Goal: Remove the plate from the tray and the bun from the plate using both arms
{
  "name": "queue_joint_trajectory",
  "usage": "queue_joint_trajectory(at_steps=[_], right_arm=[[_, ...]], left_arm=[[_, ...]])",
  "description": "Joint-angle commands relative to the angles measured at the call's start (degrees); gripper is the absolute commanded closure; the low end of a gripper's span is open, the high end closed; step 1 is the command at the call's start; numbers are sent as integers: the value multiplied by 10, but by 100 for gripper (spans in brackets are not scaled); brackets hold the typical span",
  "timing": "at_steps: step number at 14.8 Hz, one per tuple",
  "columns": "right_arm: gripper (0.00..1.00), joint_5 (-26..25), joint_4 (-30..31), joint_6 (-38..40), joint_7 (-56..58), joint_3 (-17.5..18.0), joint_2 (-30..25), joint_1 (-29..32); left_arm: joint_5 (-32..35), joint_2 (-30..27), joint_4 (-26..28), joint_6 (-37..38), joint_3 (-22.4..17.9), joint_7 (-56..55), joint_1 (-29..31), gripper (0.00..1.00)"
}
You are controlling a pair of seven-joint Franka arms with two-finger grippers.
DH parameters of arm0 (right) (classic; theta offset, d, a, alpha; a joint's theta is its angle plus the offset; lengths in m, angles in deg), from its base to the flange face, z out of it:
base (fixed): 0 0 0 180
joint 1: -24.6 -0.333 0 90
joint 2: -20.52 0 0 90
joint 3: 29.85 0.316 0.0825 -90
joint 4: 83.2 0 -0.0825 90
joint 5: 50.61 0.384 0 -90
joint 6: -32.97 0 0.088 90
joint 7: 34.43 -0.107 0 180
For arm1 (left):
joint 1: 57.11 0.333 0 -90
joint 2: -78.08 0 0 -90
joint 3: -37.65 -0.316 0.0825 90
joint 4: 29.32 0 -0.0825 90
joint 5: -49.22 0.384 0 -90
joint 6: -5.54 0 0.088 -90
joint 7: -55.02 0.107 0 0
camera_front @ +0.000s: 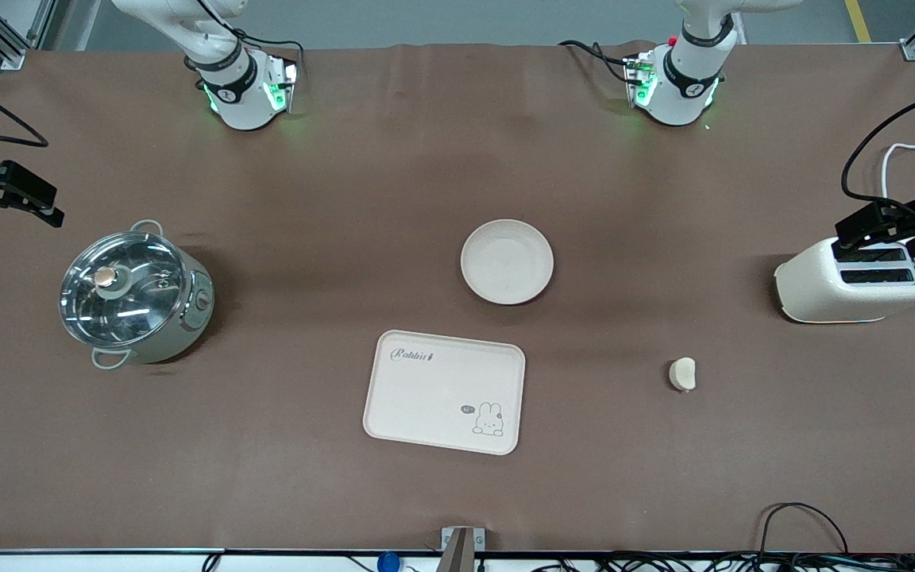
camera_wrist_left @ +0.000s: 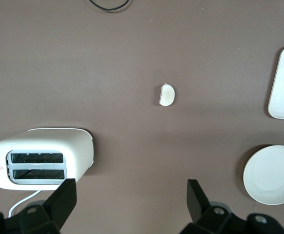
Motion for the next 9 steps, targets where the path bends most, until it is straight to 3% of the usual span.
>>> queue_joint_trajectory(at_steps=[1, 9], right_arm=[[0, 1, 15, -3, -4, 3, -14, 5], [0, 1, 16, -5, -4, 3, -15, 4]], left_arm=[[10, -2, 0, -8, -4, -4, -5, 0], [10, -1, 3, -9, -3, -6, -6, 0]])
